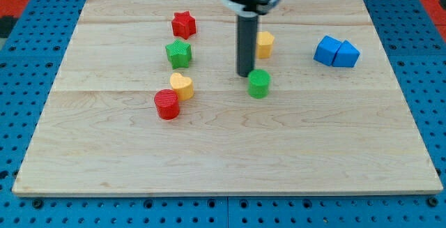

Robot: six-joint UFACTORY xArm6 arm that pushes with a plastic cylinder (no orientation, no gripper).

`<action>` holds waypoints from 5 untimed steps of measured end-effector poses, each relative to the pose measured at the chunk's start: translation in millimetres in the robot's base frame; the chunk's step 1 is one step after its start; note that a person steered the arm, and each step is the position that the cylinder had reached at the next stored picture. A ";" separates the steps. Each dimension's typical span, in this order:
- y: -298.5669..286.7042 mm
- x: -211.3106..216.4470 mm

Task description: Place green circle to the bottom of the red circle

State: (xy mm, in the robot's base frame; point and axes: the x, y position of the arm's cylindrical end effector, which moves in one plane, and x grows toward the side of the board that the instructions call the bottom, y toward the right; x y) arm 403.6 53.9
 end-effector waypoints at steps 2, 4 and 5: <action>16.1 50.0; 65.2 73.7; 70.6 91.1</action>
State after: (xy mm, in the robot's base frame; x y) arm 494.7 124.5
